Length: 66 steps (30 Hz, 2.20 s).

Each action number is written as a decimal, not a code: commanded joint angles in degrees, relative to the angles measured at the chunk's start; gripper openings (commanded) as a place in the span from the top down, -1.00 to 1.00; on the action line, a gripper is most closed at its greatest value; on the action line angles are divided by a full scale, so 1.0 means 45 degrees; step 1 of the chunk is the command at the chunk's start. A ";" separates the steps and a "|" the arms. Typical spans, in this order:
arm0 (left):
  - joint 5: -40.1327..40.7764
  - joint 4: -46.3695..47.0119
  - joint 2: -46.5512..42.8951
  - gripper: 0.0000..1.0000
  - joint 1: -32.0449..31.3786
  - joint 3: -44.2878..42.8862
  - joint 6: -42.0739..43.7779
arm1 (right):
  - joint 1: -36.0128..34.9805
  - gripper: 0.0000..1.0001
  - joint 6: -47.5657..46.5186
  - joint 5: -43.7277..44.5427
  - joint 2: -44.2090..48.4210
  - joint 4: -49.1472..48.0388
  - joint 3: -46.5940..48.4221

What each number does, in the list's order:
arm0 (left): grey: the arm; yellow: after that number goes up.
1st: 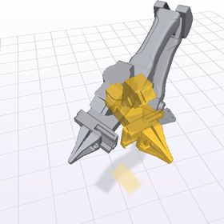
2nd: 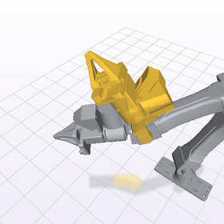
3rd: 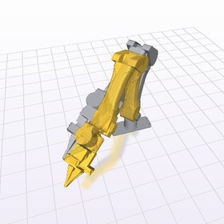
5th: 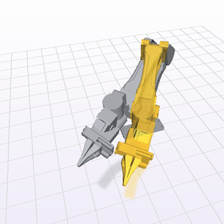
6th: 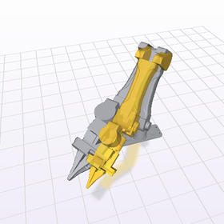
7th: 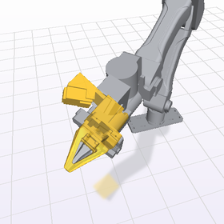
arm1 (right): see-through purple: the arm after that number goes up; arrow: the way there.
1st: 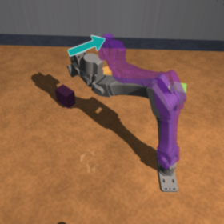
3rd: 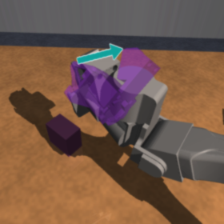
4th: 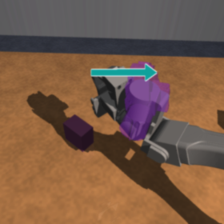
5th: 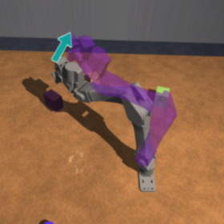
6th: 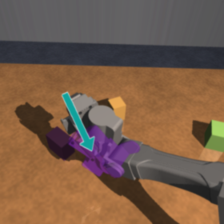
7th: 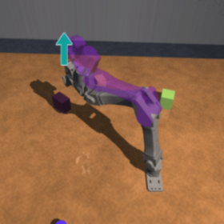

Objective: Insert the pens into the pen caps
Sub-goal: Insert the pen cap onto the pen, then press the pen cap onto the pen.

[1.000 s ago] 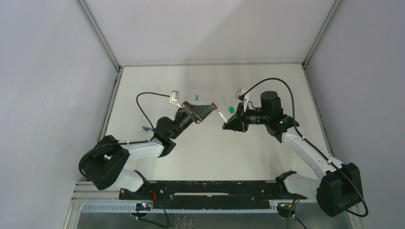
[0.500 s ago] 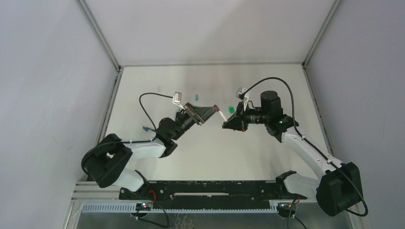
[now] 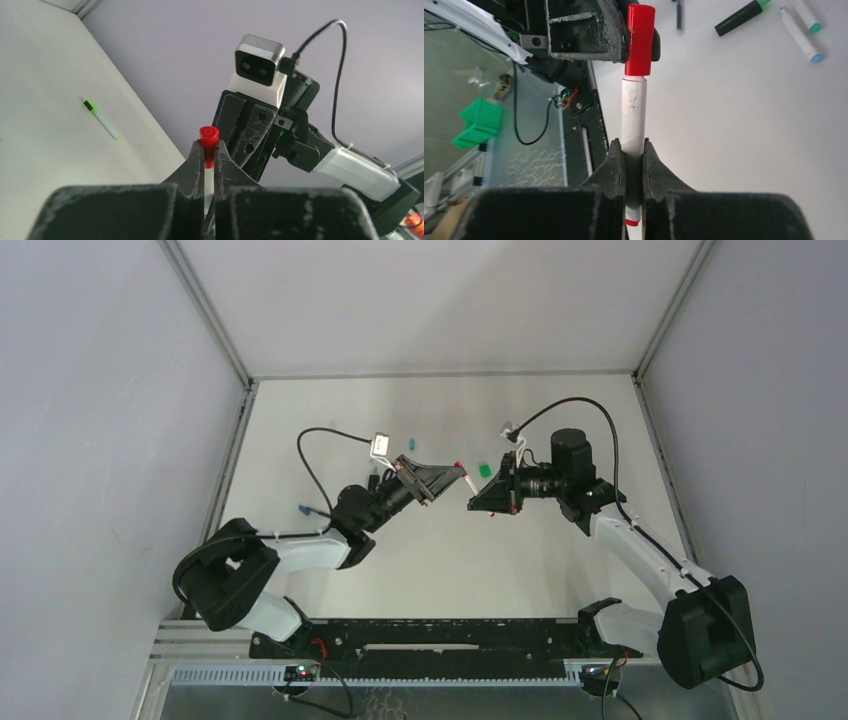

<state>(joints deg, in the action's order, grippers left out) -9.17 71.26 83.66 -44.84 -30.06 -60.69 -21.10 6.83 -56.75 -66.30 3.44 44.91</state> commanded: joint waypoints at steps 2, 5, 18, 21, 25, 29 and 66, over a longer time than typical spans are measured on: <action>-0.2065 -0.0043 0.0507 0.97 -0.0328 -0.0790 0.1705 | 0.0519 1.00 0.2203 -0.2365 -0.0106 -0.2533 -0.0194; -0.3068 0.0763 0.0747 0.96 -0.0325 -0.0875 0.1851 | 0.0616 1.00 0.2889 -0.3011 0.0139 -0.3321 -0.0328; -0.4681 0.1902 0.0575 0.53 -0.0379 -0.1363 0.1981 | 0.0666 1.00 0.4362 -0.4027 0.1176 -0.5327 -0.0619; -0.4634 0.1888 0.0290 0.46 -0.0385 -0.1330 0.2029 | 0.0650 1.00 0.4420 -0.4227 0.1242 -0.5459 -0.0619; -0.4549 0.1844 -0.0105 0.34 -0.0380 -0.1199 0.2163 | 0.0647 1.00 0.4478 -0.4436 0.1341 -0.5654 -0.0614; -0.4408 0.1318 -0.0699 0.17 -0.0358 -0.0913 0.2694 | 0.0647 1.00 0.4478 -0.4590 0.1469 -0.5756 -0.0604; -0.7976 -0.4158 -0.4645 -0.52 -0.0175 -0.2432 1.0615 | -0.0091 1.00 -0.4313 -0.6793 0.1497 0.3161 0.1559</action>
<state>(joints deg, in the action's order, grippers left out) -41.25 52.10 61.58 -46.09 -36.40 -14.46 -20.82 -10.61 -86.26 -59.44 17.37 50.28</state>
